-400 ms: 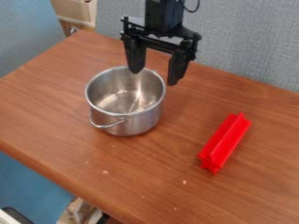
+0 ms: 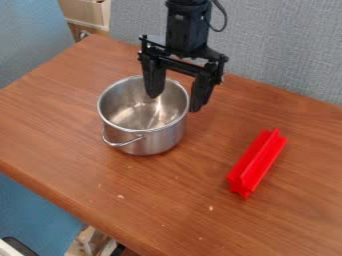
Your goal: Put the red object in the metal pot
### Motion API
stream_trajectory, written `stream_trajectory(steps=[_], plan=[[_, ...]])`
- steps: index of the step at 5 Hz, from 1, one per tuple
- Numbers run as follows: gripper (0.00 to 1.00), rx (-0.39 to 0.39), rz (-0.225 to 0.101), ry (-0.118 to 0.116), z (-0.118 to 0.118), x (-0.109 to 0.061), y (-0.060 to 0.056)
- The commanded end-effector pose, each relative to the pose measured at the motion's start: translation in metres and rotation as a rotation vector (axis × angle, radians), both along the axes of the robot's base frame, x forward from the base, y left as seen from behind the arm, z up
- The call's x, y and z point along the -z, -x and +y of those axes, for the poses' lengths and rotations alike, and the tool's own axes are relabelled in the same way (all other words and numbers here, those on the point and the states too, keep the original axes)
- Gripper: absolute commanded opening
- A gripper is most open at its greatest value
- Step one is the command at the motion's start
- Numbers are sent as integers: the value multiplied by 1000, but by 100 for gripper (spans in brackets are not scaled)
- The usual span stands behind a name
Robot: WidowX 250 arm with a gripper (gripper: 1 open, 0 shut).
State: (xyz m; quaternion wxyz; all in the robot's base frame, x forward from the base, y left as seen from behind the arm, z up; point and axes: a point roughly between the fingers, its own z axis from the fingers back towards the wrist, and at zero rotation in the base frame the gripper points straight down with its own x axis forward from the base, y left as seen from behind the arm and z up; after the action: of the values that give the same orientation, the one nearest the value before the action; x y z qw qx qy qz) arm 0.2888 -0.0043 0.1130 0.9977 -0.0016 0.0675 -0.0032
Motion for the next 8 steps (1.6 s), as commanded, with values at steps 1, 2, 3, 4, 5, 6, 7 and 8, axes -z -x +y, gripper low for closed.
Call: stream_trajectory(steps=[1,2,3,4,5,6,7,8], plan=[[100,20,-23,-2,-6,-6,-2],[100,44,-14,-2,-14,-2,-2],[100,101,-26,-3,-36,3,-6],[100,168,-46,-14,-69,9,-10],[100,206,-65,-46,-99,19,-15],[100,229,-92,-68,-117,30,-18],[100,247,-119,-91,-124,42,-21],[100,262,-128,-110,-127,53,-27]])
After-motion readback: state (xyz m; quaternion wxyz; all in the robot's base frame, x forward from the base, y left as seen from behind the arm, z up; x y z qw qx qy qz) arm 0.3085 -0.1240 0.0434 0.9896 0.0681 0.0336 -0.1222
